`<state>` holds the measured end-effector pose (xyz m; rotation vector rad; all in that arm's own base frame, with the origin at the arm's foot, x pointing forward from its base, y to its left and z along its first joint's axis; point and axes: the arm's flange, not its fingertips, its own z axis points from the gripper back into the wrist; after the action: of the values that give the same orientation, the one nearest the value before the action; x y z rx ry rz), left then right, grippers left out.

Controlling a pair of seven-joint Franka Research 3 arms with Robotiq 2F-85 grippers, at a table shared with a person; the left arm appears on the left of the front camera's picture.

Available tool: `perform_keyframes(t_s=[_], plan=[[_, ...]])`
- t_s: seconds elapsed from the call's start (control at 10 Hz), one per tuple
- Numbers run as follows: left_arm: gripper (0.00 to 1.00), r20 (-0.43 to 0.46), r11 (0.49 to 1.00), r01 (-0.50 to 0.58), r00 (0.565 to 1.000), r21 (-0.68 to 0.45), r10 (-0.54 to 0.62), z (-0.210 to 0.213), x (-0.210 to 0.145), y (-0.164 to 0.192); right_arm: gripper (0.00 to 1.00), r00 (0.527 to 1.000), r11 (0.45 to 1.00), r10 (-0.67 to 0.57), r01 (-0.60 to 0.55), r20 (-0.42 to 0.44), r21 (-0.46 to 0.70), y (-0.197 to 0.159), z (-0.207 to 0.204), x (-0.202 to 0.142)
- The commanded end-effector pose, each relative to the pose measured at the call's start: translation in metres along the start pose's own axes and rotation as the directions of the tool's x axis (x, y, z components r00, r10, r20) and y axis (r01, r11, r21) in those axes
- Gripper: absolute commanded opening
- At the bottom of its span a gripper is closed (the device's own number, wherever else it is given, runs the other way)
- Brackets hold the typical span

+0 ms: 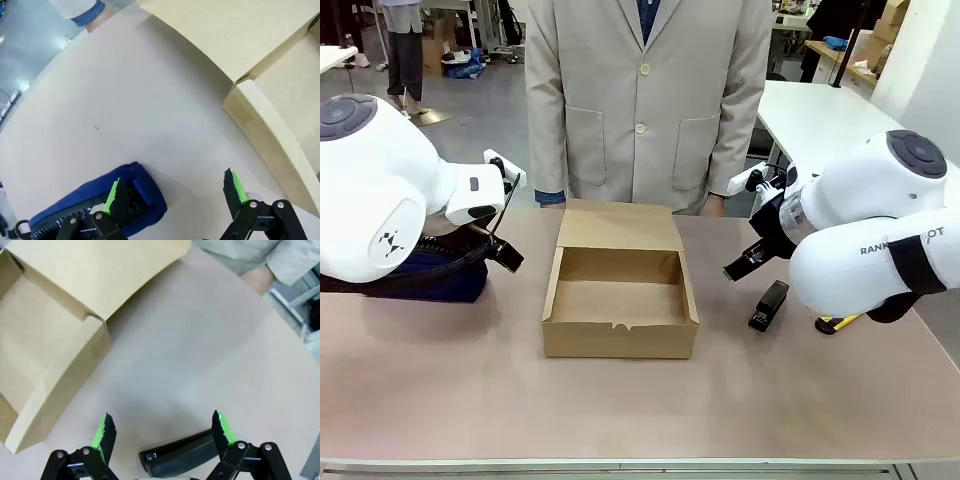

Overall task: Pack the item into the box.
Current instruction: Pick up the item indicated by the person and place it inside the Mailer Box.

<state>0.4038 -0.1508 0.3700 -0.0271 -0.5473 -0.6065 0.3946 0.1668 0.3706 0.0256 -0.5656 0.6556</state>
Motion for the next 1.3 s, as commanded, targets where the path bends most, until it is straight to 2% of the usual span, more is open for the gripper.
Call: perform_keyframes(t_s=[0.0,1.1,1.2], plan=[[1.00,0.000,1.000,0.000,1.000,0.000,0.000,0.000,0.000,0.000,1.00,1.000,1.000,0.000,0.000,0.000,0.000,0.000,0.000,0.000],[1.00,0.000,1.000,0.000,1.000,0.000,0.000,0.000,0.000,0.000,1.00,1.000,1.000,0.001,-0.001,0.000,0.000,0.000,0.000,0.000],[1.00,0.027,1.000,0.018,0.999,0.006,-0.018,0.042,0.006,0.005,1.00,1.000,1.000,0.001,-0.001,-0.003,-0.025,-0.004,0.033,0.003]])
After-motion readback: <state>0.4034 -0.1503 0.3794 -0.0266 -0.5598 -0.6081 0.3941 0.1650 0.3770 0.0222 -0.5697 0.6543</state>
